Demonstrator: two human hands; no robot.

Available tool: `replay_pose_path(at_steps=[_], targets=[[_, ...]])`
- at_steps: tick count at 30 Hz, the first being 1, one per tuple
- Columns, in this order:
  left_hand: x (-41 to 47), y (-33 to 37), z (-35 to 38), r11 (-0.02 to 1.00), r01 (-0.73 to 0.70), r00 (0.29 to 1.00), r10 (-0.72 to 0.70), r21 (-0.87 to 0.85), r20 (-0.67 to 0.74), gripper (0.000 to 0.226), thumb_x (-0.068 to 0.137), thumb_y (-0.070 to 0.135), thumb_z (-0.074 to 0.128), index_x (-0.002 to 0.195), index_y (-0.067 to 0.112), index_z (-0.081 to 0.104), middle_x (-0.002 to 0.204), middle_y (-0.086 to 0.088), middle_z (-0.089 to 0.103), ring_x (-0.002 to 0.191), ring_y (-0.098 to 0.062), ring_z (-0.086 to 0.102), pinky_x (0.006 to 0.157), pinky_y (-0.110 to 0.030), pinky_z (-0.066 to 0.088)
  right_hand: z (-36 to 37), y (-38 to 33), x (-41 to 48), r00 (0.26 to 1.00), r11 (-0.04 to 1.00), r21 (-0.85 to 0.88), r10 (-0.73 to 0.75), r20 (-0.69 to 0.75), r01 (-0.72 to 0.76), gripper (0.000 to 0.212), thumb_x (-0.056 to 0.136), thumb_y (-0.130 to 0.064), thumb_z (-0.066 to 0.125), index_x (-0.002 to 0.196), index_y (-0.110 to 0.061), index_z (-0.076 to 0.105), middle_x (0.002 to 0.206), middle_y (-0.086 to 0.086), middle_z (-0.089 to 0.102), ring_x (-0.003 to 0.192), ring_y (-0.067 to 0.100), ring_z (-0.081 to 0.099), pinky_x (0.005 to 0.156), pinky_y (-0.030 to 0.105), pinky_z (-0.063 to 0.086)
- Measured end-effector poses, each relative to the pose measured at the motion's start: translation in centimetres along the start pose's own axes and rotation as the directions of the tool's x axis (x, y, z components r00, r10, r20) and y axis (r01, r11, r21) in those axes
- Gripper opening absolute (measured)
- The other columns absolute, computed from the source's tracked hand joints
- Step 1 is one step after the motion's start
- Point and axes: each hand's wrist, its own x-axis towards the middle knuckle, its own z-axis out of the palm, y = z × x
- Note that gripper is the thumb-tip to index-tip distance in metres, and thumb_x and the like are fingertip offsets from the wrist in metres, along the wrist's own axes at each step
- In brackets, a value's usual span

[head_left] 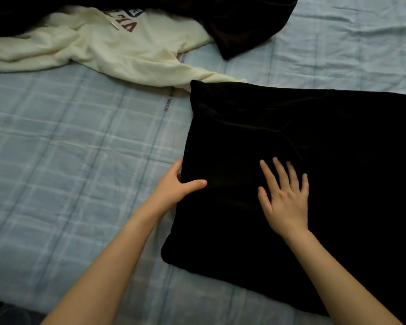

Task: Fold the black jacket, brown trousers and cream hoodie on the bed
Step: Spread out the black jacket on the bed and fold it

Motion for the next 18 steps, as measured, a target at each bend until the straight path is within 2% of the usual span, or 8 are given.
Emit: replay_pose_path(at_steps=[2, 5, 8, 10, 11, 12, 14, 18], targets=[[-0.6, 1.1, 0.2, 0.988, -0.037, 0.988, 0.059, -0.152, 0.141, 0.077, 0.073, 0.02, 0.083, 0.138, 0.035, 0.045, 0.125, 0.015, 0.064, 0.118, -0.008, 0.061, 0.093, -0.021, 0.052, -2.5, -1.3, 0.1, 0.999, 0.995, 0.093, 0.039, 0.017, -0.04, 0.065, 0.098, -0.04, 0.045, 0.157, -0.035, 0.017, 0.163, 0.005, 0.022, 0.15, 0.03, 0.016, 0.118, 0.06, 0.017], [-1.8, 3.0, 1.6, 0.973, -0.116, 0.966, 0.157, -0.201, 0.205, 0.079, 0.075, 0.019, 0.08, 0.14, 0.042, 0.041, 0.129, 0.021, 0.06, 0.12, -0.001, 0.057, 0.091, -0.017, 0.049, -7.9, -5.1, 0.9, 0.975, 0.939, 0.327, -0.032, -0.219, 0.104, 0.063, 0.09, -0.034, 0.052, 0.15, -0.037, 0.033, 0.136, 0.008, 0.049, 0.121, 0.028, 0.048, 0.091, 0.044, 0.049], [-3.1, 4.3, 3.0, 0.981, -0.147, 0.968, 0.17, -0.13, 0.185, 0.091, 0.077, 0.017, 0.082, 0.148, 0.041, 0.03, 0.13, 0.03, 0.054, 0.12, 0.016, 0.048, 0.093, -0.008, 0.044, -12.7, -8.7, 3.4, 0.985, 0.784, 0.598, -0.16, -0.071, 0.17, 0.057, 0.092, -0.052, 0.042, 0.146, -0.055, 0.025, 0.094, -0.002, 0.059, 0.088, 0.017, 0.058, 0.074, 0.034, 0.046], [-3.9, 4.7, 3.7, 0.986, -0.148, 0.976, 0.158, -0.076, 0.152, 0.099, 0.077, 0.018, 0.083, 0.152, 0.04, 0.021, 0.132, 0.031, 0.047, 0.119, 0.019, 0.044, 0.093, -0.005, 0.041, -13.5, -10.0, 5.4, 0.966, 0.823, 0.554, -0.227, 0.124, 0.123, 0.058, 0.092, -0.062, 0.043, 0.145, -0.06, 0.02, 0.098, 0.002, 0.052, 0.087, 0.022, 0.053, 0.076, 0.035, 0.04], [-4.2, 4.6, 4.1, 0.988, -0.143, 0.979, 0.15, -0.062, 0.136, 0.103, 0.075, 0.019, 0.084, 0.153, 0.037, 0.02, 0.136, 0.022, 0.047, 0.125, 0.01, 0.045, 0.099, -0.011, 0.042, -13.4, -10.3, 6.4, 0.953, 0.848, 0.521, -0.231, 0.197, 0.098, 0.062, 0.09, -0.063, 0.048, 0.145, -0.061, 0.019, 0.106, 0.005, 0.047, 0.088, 0.025, 0.05, 0.078, 0.034, 0.038], [-4.6, 4.4, 4.4, 0.99, -0.137, 0.982, 0.141, -0.042, 0.122, 0.106, 0.071, 0.021, 0.085, 0.153, 0.034, 0.02, 0.139, 0.01, 0.046, 0.128, -0.001, 0.045, 0.104, -0.017, 0.04, -13.0, -10.3, 7.1, 0.941, 0.872, 0.482, -0.232, 0.246, 0.089, 0.066, 0.089, -0.059, 0.054, 0.146, -0.058, 0.02, 0.115, 0.01, 0.041, 0.087, 0.027, 0.049, 0.079, 0.032, 0.037], [-5.3, 3.4, 4.8, 0.99, -0.128, 0.99, 0.124, 0.059, 0.073, 0.107, 0.068, 0.028, 0.085, 0.152, 0.035, 0.021, 0.134, -0.001, 0.04, 0.124, -0.01, 0.042, 0.101, -0.013, 0.034, -11.8, -10.2, 8.2, 0.917, 0.891, 0.445, -0.25, 0.311, 0.092, 0.074, 0.086, -0.045, 0.064, 0.148, -0.052, 0.025, 0.125, 0.015, 0.035, 0.077, 0.022, 0.048, 0.075, 0.027, 0.037], [-7.5, -0.1, 4.6, 0.952, -0.123, 0.987, 0.145, 0.279, -0.062, 0.098, 0.072, 0.034, 0.081, 0.145, 0.056, 0.019, 0.134, 0.012, 0.04, 0.117, 0.008, 0.04, 0.085, 0.0, 0.032, -9.9, -8.2, 8.4, 0.924, 0.795, 0.6, -0.291, 0.248, 0.09, 0.079, 0.079, -0.025, 0.071, 0.145, -0.05, 0.035, 0.105, 0.004, 0.047, 0.076, 0.014, 0.051, 0.062, 0.013, 0.037]])
